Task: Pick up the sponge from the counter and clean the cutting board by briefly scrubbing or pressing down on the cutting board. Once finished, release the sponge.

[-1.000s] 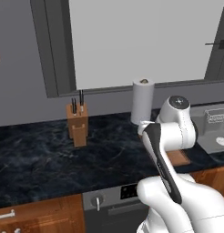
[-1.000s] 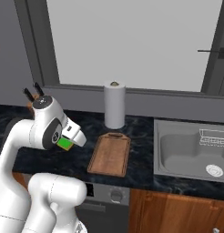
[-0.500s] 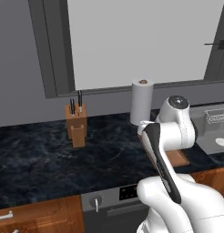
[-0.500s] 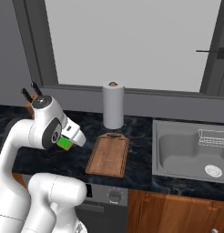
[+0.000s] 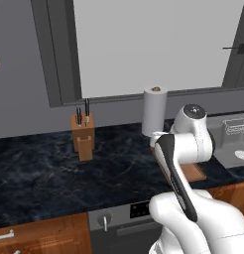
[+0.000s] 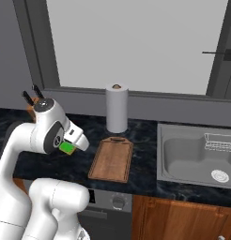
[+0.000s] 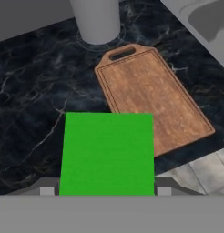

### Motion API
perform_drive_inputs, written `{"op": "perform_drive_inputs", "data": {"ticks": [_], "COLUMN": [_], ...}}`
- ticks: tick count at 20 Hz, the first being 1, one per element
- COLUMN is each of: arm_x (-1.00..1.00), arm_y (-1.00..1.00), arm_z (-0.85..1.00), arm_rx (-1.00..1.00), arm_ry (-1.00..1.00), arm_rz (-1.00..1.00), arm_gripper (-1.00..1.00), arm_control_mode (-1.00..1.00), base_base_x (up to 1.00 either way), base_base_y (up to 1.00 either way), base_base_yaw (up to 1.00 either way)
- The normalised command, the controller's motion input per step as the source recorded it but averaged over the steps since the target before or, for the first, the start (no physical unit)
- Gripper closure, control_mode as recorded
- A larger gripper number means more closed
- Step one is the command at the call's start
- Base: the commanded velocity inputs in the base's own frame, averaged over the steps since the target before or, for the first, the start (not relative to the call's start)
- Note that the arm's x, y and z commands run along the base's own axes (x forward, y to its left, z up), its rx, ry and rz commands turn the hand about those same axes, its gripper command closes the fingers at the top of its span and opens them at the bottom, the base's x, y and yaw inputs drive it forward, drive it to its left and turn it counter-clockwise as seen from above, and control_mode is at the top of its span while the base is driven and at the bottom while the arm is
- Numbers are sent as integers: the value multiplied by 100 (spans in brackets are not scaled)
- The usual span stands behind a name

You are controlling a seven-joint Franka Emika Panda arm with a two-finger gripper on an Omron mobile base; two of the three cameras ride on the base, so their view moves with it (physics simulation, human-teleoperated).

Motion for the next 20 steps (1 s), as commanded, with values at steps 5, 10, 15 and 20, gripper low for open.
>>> {"op": "perform_drive_inputs", "data": {"ticks": [5, 10, 15, 20], "arm_x": [22, 38, 42, 1], "arm_y": [-53, -28, 1, 0], "arm_z": [-14, -39, -43, -43], "arm_rx": [0, 0, 0, 2], "arm_ry": [7, 18, 17, 4], "arm_rz": [3, 1, 0, 0], "arm_gripper": [100, 100, 100, 100], "arm_control_mode": [-100, -100, -100, -100], "base_base_x": [0, 0, 0, 0], "base_base_y": [0, 0, 0, 0], "base_base_yaw": [0, 0, 0, 0]}}
